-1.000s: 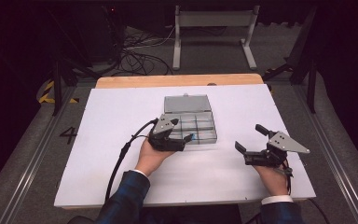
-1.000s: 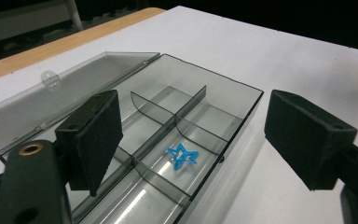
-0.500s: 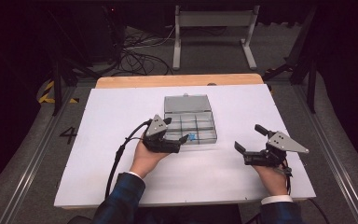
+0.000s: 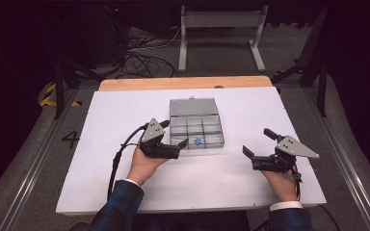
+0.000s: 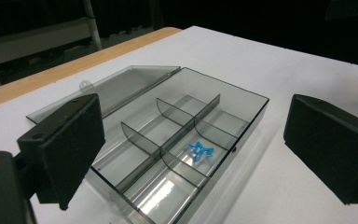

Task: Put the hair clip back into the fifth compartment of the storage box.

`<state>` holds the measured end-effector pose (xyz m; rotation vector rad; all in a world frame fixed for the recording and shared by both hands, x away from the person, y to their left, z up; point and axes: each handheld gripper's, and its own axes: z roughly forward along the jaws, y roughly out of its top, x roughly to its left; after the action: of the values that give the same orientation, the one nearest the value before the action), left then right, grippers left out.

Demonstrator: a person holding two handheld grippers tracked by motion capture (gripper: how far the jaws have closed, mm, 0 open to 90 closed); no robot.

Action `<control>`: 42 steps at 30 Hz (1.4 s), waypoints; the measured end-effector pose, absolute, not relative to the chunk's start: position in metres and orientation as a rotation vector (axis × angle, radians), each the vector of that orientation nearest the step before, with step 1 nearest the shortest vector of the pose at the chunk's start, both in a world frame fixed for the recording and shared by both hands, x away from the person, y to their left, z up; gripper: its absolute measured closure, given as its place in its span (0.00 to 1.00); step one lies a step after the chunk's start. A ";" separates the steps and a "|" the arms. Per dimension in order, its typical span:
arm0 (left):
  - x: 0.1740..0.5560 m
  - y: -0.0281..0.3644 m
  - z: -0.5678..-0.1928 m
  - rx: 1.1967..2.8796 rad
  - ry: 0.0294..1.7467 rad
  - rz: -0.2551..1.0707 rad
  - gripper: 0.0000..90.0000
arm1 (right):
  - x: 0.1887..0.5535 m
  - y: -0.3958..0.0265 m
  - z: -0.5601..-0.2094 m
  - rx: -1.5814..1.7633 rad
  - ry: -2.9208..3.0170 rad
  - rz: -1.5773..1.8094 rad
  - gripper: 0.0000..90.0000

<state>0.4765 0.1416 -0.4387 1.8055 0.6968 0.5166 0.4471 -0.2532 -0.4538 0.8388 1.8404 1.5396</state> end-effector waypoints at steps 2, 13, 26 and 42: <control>0.476 0.143 -0.438 1.799 0.703 0.514 0.05 | 0.447 -0.253 -0.454 0.840 1.838 1.539 0.00; 0.469 0.151 -0.437 1.774 0.713 0.535 0.03 | 0.447 -0.253 -0.454 0.843 1.834 1.537 0.00; 0.461 0.164 -0.435 1.754 0.692 0.526 0.02 | 0.448 -0.252 -0.455 0.845 1.844 1.534 0.00; 0.453 0.183 -0.437 1.728 0.693 0.538 0.01 | 0.448 -0.252 -0.456 0.852 1.831 1.539 0.00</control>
<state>0.4530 0.1830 -0.4374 1.7281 0.6926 0.5379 0.4477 -0.2521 -0.4558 0.8518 1.8311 1.5387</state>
